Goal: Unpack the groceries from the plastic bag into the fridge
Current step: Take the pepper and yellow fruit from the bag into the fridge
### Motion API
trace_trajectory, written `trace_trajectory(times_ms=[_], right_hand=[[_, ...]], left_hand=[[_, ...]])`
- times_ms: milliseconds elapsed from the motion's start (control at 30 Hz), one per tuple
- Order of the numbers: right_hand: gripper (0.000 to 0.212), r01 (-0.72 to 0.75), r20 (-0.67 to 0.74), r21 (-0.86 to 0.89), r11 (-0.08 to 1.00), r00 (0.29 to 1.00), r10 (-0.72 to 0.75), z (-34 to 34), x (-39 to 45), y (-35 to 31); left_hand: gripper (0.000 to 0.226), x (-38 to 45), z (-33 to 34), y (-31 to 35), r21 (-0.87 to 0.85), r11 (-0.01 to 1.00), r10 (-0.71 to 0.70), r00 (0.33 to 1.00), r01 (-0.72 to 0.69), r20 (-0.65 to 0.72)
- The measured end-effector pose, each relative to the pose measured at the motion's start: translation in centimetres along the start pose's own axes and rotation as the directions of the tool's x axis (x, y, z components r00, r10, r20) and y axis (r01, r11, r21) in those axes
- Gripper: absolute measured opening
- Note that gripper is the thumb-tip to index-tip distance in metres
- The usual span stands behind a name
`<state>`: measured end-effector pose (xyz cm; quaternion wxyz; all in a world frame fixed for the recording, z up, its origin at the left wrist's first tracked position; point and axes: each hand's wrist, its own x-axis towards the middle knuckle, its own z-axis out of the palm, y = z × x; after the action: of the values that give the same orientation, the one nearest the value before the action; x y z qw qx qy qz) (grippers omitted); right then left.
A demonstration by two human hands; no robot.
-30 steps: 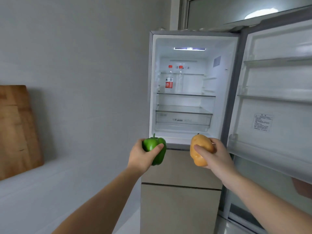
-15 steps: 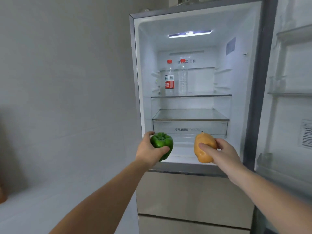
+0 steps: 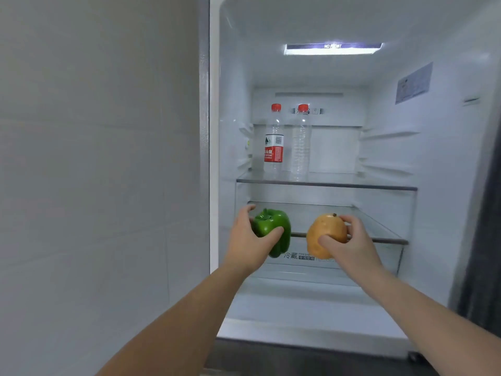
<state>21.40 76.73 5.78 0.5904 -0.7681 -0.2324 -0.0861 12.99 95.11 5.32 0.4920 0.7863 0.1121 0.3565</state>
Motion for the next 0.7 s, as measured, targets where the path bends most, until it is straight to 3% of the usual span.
trace_trajectory(times_ms=[167,333,533,700], right_hand=[[0.053,0.084,-0.036,-0.158,0.984,0.995,-0.091,3.6,5.4,0.1],[0.058,0.137,0.034,-0.457,0.879,0.990,-0.136,4.9,9.7,2.1],[0.071,0.209,0.212,-0.549,0.810,0.971,-0.107,6.0,15.7,4.7],[0.061,0.323,0.439,-0.570,0.756,0.897,-0.053,6.5,19.1,5.7]], left_hand=[[0.061,6.8,1.6,-2.0,0.133,0.987,0.081,0.996,-0.085,0.037],[0.057,11.3,3.4,-2.9,0.264,0.959,0.086,0.993,-0.103,0.075],[0.059,16.1,5.2,-3.5,0.304,0.952,-0.035,0.999,0.032,0.004],[0.055,19.4,7.0,-4.4,0.401,0.913,-0.071,0.997,0.070,-0.014]])
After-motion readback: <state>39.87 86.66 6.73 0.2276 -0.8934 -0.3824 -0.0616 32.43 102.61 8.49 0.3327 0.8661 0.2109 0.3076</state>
